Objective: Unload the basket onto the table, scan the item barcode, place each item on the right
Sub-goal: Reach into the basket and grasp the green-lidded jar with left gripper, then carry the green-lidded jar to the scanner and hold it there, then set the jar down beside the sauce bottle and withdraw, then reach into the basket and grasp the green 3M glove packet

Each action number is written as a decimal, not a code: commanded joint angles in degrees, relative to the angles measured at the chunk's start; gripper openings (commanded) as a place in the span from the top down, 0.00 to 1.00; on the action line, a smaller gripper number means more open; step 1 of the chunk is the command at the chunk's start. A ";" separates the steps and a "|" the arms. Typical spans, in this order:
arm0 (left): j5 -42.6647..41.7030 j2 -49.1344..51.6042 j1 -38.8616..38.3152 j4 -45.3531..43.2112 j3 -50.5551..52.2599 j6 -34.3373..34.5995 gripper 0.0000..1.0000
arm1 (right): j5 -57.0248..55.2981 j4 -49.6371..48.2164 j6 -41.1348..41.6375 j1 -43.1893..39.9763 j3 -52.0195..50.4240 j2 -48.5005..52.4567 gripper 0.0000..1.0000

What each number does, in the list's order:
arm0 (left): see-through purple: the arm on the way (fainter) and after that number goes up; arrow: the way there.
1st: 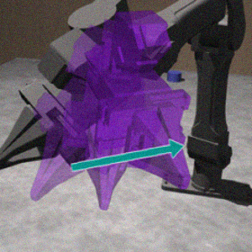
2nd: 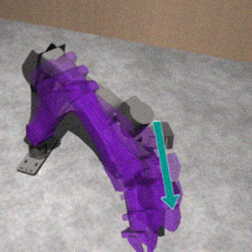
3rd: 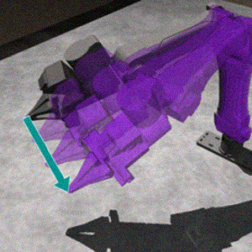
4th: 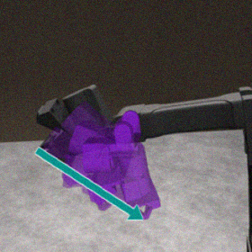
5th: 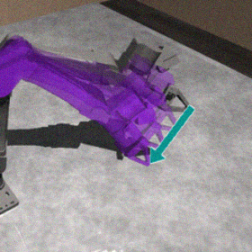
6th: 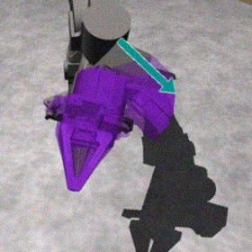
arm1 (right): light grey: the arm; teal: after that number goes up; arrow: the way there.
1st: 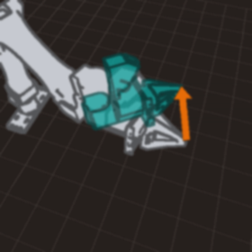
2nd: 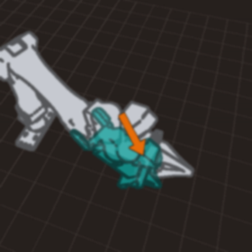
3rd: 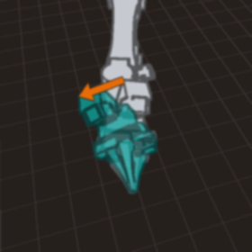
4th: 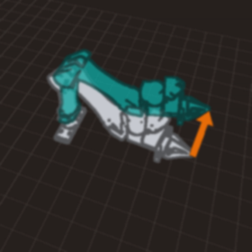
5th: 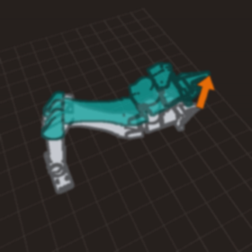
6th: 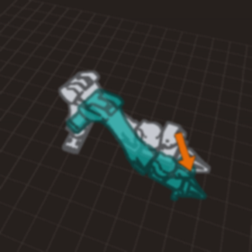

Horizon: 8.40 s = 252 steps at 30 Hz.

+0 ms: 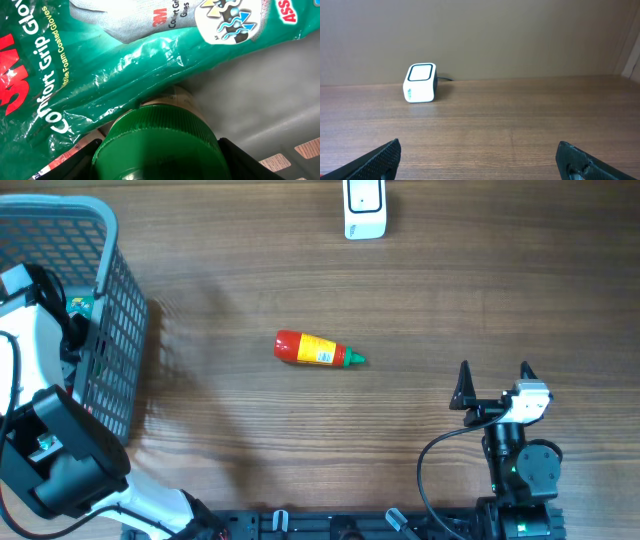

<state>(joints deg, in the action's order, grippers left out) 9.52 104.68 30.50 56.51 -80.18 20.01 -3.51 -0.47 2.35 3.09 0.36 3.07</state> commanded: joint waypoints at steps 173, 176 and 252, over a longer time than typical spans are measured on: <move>39.30 -31.63 -29.79 7.63 -28.09 -3.54 0.00 | -0.94 -0.33 0.68 0.26 -0.04 0.00 0.00; 30.21 -29.18 -21.09 7.76 -28.09 -14.23 0.00 | -0.92 -0.33 0.66 0.26 -0.04 0.00 0.00; 3.61 4.31 3.04 -26.49 7.85 -37.29 0.96 | -0.94 -0.33 0.68 0.26 -0.04 0.00 0.00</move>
<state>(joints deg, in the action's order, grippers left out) 12.21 110.78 34.13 29.15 -72.75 -19.46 -3.51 -0.47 2.35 3.09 0.36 3.07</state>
